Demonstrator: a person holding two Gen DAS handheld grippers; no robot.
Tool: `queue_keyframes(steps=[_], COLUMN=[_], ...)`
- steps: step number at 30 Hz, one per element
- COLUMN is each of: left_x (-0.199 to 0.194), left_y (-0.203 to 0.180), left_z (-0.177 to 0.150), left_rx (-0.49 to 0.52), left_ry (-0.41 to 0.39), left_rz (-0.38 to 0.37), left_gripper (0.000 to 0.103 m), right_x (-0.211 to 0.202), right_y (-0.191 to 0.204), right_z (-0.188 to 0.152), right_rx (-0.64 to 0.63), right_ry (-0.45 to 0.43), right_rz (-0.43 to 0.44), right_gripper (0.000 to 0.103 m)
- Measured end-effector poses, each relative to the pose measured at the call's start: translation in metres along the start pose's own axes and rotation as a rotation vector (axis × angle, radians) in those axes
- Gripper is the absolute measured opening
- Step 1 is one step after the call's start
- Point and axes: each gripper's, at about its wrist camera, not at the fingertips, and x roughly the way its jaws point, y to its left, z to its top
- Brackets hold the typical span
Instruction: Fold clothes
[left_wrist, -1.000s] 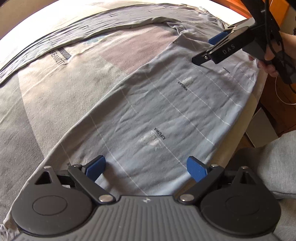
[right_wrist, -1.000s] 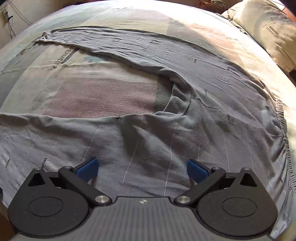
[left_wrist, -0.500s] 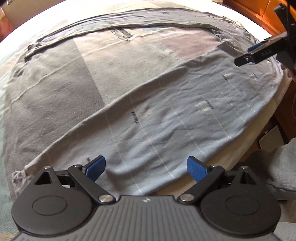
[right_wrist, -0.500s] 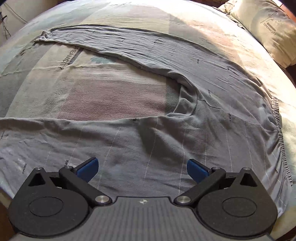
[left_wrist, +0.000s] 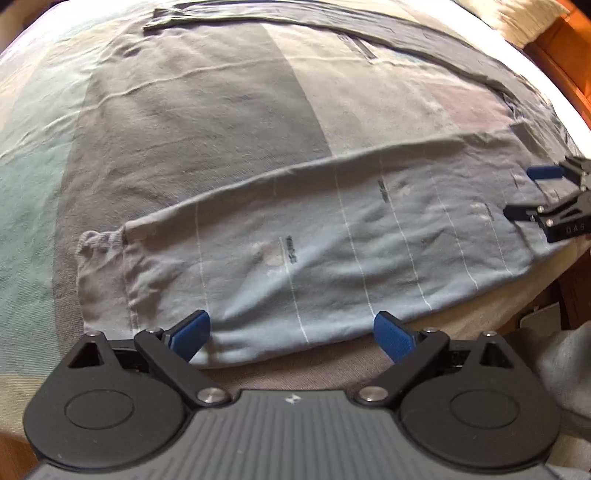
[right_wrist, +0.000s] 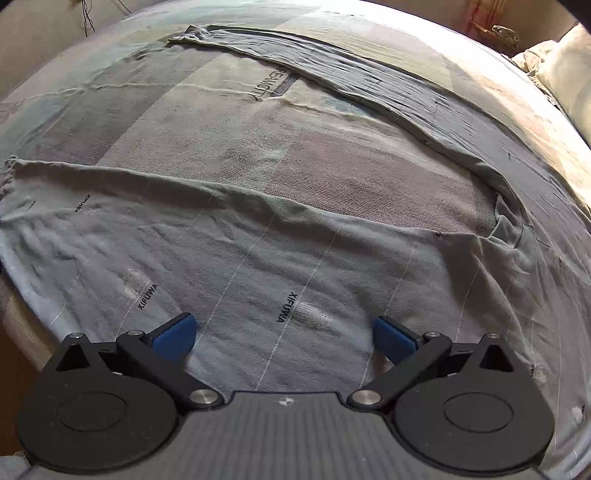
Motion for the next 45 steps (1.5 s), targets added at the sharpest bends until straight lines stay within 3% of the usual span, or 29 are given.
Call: queue_keyframes(steps=[3, 11, 15, 21, 25, 31, 34, 38, 45], left_x=[0.004, 0.008, -0.006, 0.010, 0.016, 0.009, 0.006, 0.023, 0.029], left_y=[0.016, 0.067, 0.064, 0.028, 0.020, 0.008, -0.015, -0.038, -0.034], left_z=[0.013, 0.015, 0.018, 0.010, -0.005, 0.001, 0.019, 0.029, 0.023], left_rx=[-0.019, -0.091, -0.069, 0.044, 0.093, 0.203, 0.256, 0.290, 0.272], left_ry=[-0.051, -0.042, -0.085, -0.058, -0.036, 0.015, -0.057, -0.061, 0.000], left_rz=[0.037, 0.159, 0.121, -0.032, 0.002, 0.072, -0.004, -0.100, -0.036], left_gripper=[0.095, 0.095, 0.095, 0.095, 0.095, 0.094, 0.095, 0.095, 0.096], right_x=[0.001, 0.002, 0.001, 0.002, 0.002, 0.002, 0.001, 0.002, -0.002], right_y=[0.001, 0.002, 0.003, 0.006, 0.005, 0.005, 0.005, 0.005, 0.000], right_z=[0.002, 0.003, 0.002, 0.003, 0.004, 0.002, -0.001, 0.001, 0.013], right_rx=[0.007, 0.016, 0.027, 0.053, 0.051, 0.051, 0.052, 0.054, 0.044], right_ry=[0.003, 0.010, -0.002, -0.006, -0.005, -0.019, -0.036, -0.025, 0.015], right_rz=[-0.009, -0.021, -0.033, -0.053, -0.049, -0.052, -0.054, -0.051, -0.025], right_gripper=[0.103, 0.103, 0.103, 0.103, 0.103, 0.103, 0.103, 0.103, 0.103])
